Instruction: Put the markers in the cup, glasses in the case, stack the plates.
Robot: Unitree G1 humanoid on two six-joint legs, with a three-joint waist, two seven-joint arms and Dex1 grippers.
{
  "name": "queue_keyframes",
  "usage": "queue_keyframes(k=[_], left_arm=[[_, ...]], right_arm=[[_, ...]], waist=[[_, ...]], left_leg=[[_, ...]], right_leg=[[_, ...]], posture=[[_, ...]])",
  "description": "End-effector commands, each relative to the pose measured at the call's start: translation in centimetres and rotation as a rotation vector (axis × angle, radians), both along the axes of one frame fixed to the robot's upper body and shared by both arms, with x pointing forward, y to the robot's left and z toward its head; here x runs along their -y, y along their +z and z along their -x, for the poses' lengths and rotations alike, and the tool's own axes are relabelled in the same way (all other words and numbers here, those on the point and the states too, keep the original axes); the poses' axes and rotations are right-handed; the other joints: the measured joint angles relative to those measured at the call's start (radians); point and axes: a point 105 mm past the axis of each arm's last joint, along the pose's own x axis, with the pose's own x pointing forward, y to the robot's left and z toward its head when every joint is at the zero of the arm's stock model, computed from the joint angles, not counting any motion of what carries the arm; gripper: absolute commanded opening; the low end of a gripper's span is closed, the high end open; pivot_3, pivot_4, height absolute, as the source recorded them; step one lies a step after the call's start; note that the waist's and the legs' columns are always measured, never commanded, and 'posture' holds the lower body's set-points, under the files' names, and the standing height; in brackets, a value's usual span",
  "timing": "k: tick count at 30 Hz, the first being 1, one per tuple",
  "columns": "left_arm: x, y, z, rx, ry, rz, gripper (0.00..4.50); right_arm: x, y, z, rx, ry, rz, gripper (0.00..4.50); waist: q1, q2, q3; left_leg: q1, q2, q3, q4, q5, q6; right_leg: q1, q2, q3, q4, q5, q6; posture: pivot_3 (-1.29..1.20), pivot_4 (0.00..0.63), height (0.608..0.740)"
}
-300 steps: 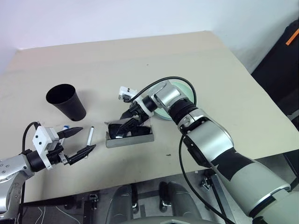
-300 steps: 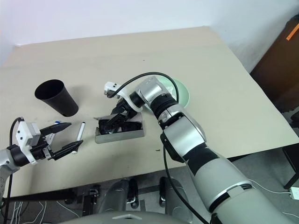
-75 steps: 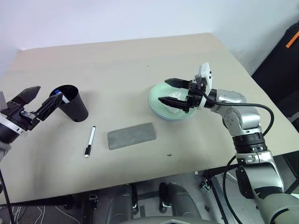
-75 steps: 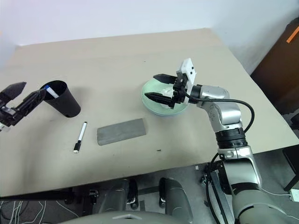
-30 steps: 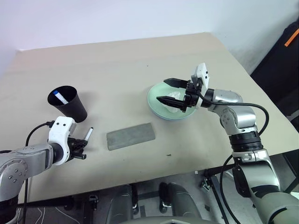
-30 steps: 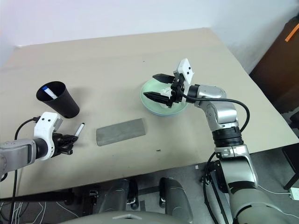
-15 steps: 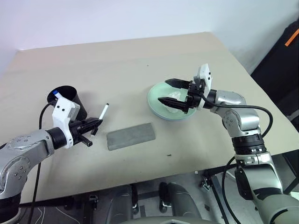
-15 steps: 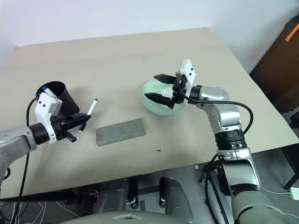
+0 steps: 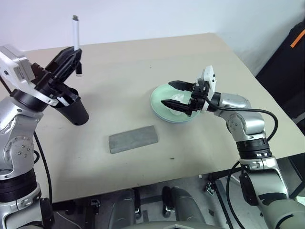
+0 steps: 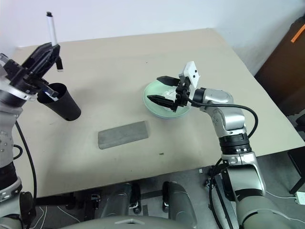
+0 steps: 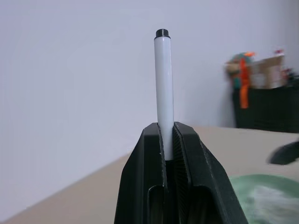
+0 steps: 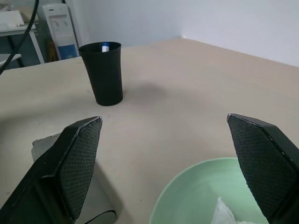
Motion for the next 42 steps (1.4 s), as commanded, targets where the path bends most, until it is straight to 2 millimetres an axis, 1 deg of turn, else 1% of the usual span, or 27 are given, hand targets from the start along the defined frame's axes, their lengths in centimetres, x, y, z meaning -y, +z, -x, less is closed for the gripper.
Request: queue_keyframes(k=[1, 5, 7, 9, 12, 18, 23, 32, 40, 41, 42], left_arm=[[-2.0, 0.3, 0.4, 0.035, 0.077, -0.026, 0.03], [-4.4, -0.2, 0.0, 0.053, 0.169, -0.001, 0.03], [-5.6, -0.8, -0.3, 0.053, 0.207, 0.031, 0.03], [-6.3, -1.3, -0.5, 0.058, 0.226, 0.049, 0.03], [-6.7, -2.3, -1.0, 0.031, 0.239, 0.073, 0.03], [-7.1, -4.1, -1.6, -0.008, 0.267, 0.060, 0.03], [-7.4, -6.4, -1.9, -0.071, 0.270, 0.050, 0.03], [-7.8, -7.6, -2.2, -0.123, 0.272, 0.097, 0.03], [-7.7, -8.3, -2.2, -0.147, 0.268, 0.093, 2.70], [-7.7, -8.3, -2.1, -0.147, 0.269, 0.094, 3.11], [-7.7, -8.3, -2.1, -0.145, 0.270, 0.096, 3.43]], right_arm=[[-0.4, 1.2, 0.6, 0.061, 0.021, -0.021, 4.50], [-0.7, 1.0, 0.6, 0.058, 0.029, -0.018, 4.50], [-0.8, 0.9, 0.6, 0.058, 0.032, -0.016, 4.50], [-0.8, 0.8, 0.6, 0.058, 0.035, -0.008, 4.50], [-0.8, 0.8, 0.5, 0.062, 0.036, 0.004, 4.50], [-0.6, 0.9, 0.5, 0.070, 0.030, 0.014, 4.50], [-0.4, 0.7, 0.6, 0.074, 0.020, 0.032, 4.50], [-0.1, 0.7, 0.4, 0.080, 0.003, 0.044, 4.50], [-0.2, 0.7, 0.4, 0.085, 0.005, 0.045, 4.50], [-0.2, 0.8, 0.4, 0.087, 0.006, 0.045, 4.50], [-0.2, 0.8, 0.3, 0.089, 0.006, 0.044, 4.50]], waist=[[0.000, 0.000, 0.000], [0.001, 0.000, 0.000], [0.001, 0.000, 0.000], [0.001, 0.000, 0.000], [0.002, 0.000, 0.000], [0.001, 0.000, 0.000], [0.000, 0.000, 0.000], [0.001, 0.000, 0.000], [0.000, 0.000, 0.000], [0.000, 0.000, 0.000], [0.000, 0.000, 0.000]], left_leg=[[0.000, 0.000, 0.000, 0.000, 0.000, 0.000], [0.000, 0.000, 0.000, 0.000, 0.000, 0.000], [0.000, 0.000, 0.000, 0.000, 0.000, 0.000], [0.000, 0.000, 0.000, 0.000, 0.000, 0.000], [0.000, 0.000, 0.000, 0.000, 0.000, 0.000], [0.000, 0.000, 0.000, 0.000, 0.000, 0.000], [0.000, 0.000, 0.000, 0.000, 0.000, -0.001], [0.000, 0.000, 0.000, 0.000, -0.001, -0.001], [0.000, 0.000, 0.000, 0.000, -0.001, -0.001], [0.000, 0.000, 0.000, 0.000, -0.001, -0.001], [0.000, 0.000, 0.000, 0.000, -0.001, -0.001]], right_leg=[[0.000, 0.000, 0.000, 0.000, -0.001, 0.001], [0.000, -0.001, 0.000, 0.000, -0.001, 0.001], [0.000, -0.001, 0.000, 0.000, -0.001, 0.001], [0.000, -0.001, 0.000, 0.000, -0.001, 0.001], [0.000, -0.001, 0.000, 0.000, -0.001, 0.001], [0.000, -0.001, 0.000, 0.000, -0.001, 0.001], [0.000, -0.001, 0.000, 0.000, -0.001, 0.001], [0.000, -0.002, 0.000, 0.000, -0.001, 0.001], [0.000, -0.002, 0.000, 0.000, -0.001, 0.001], [0.000, -0.002, 0.000, 0.000, -0.001, 0.001], [0.000, -0.002, 0.000, 0.000, -0.001, 0.001]], posture=[[0.00, 0.150, 0.740], [0.00, 0.150, 0.740], [0.00, 0.150, 0.740], [0.00, 0.150, 0.740], [0.00, 0.150, 0.740], [0.00, 0.150, 0.740], [0.00, 0.150, 0.740], [0.00, 0.150, 0.740], [0.00, 0.150, 0.740], [0.00, 0.150, 0.740], [0.00, 0.150, 0.740]])
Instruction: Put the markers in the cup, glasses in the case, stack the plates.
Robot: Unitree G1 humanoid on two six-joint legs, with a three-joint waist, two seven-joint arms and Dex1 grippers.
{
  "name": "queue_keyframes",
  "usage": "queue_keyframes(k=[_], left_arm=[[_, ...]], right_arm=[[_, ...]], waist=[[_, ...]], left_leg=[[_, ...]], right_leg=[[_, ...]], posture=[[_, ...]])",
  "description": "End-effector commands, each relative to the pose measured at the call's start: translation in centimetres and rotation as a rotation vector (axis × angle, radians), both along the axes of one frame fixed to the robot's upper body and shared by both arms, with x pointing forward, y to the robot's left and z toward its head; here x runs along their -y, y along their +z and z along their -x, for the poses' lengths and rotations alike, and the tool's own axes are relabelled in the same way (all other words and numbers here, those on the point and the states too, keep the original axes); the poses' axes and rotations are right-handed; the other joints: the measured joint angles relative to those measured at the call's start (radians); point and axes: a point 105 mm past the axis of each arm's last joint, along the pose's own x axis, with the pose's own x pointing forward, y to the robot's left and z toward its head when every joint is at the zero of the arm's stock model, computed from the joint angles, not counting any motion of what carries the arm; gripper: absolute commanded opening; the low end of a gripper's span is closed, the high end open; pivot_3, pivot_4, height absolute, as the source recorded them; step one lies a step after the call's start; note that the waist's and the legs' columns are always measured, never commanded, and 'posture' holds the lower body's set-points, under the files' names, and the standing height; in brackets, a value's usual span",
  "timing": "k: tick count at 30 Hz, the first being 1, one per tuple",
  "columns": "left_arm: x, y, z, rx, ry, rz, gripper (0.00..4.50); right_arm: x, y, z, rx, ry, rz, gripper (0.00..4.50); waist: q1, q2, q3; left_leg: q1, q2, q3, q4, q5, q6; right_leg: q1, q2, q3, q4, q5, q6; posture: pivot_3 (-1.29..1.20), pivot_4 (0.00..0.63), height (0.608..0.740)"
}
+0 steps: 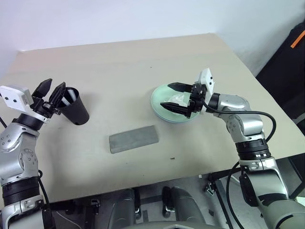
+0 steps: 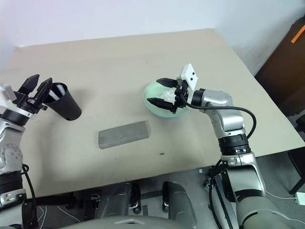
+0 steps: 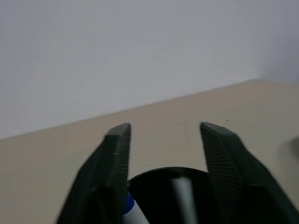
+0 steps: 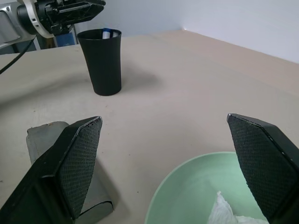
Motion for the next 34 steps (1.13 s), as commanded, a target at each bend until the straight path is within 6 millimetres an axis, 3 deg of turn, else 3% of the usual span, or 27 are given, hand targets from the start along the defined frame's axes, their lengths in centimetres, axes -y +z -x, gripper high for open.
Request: queue_keyframes(k=[1, 3, 10, 15, 29, 34], left_arm=[[0.0, 0.7, 0.4, 0.028, 0.004, -0.008, 3.80], [0.3, 1.1, 0.6, 0.036, -0.007, -0.009, 4.47], [2.2, 3.1, 3.2, 0.040, -0.170, -0.055, 4.47], [4.6, 2.7, 5.5, -0.037, -0.333, -0.104, 4.47], [7.2, -4.1, 5.4, -0.320, -0.545, -0.096, 4.47], [7.8, -5.4, 4.6, -0.348, -0.584, -0.117, 4.47]], right_arm=[[-0.3, 1.5, 0.3, 0.067, 0.016, -0.010, 4.50], [-0.2, 1.5, 0.3, 0.068, 0.015, -0.012, 4.50], [0.5, 2.6, 0.1, 0.052, 0.014, -0.064, 4.50], [1.2, 2.7, 0.2, 0.038, 0.015, -0.086, 4.50], [4.2, -0.3, 4.1, -0.127, 0.007, -0.072, 4.50], [5.2, -1.1, 4.1, -0.117, -0.073, -0.050, 4.50]], waist=[[0.000, 0.000, 0.000], [0.000, 0.000, 0.000], [-0.002, 0.000, 0.000], [-0.001, 0.001, 0.000], [0.001, 0.001, 0.000], [0.001, 0.001, 0.000]], left_leg=[[0.000, 0.000, 0.000, 0.000, 0.000, 0.000], [0.000, 0.000, 0.000, 0.000, 0.000, 0.000], [0.000, 0.000, 0.000, 0.000, -0.001, -0.001], [0.000, 0.000, 0.000, -0.001, -0.001, -0.002], [-0.001, 0.000, 0.000, -0.002, -0.002, -0.002], [0.000, 0.000, 0.000, -0.002, -0.002, -0.002]], right_leg=[[0.000, 0.000, 0.000, 0.000, 0.000, 0.000], [0.000, 0.000, 0.000, 0.000, 0.000, 0.000], [0.000, 0.000, 0.000, 0.000, 0.000, 0.000], [-0.001, 0.000, 0.000, 0.000, 0.000, 0.000], [-0.001, -0.001, 0.000, -0.003, -0.003, -0.004], [-0.001, -0.001, 0.000, -0.003, -0.003, -0.004]], posture=[[0.00, 0.150, 0.740], [0.00, 0.150, 0.740], [0.00, 0.150, 0.740], [0.00, 0.150, 0.740], [0.00, 0.150, 0.740], [0.00, 0.150, 0.740]])
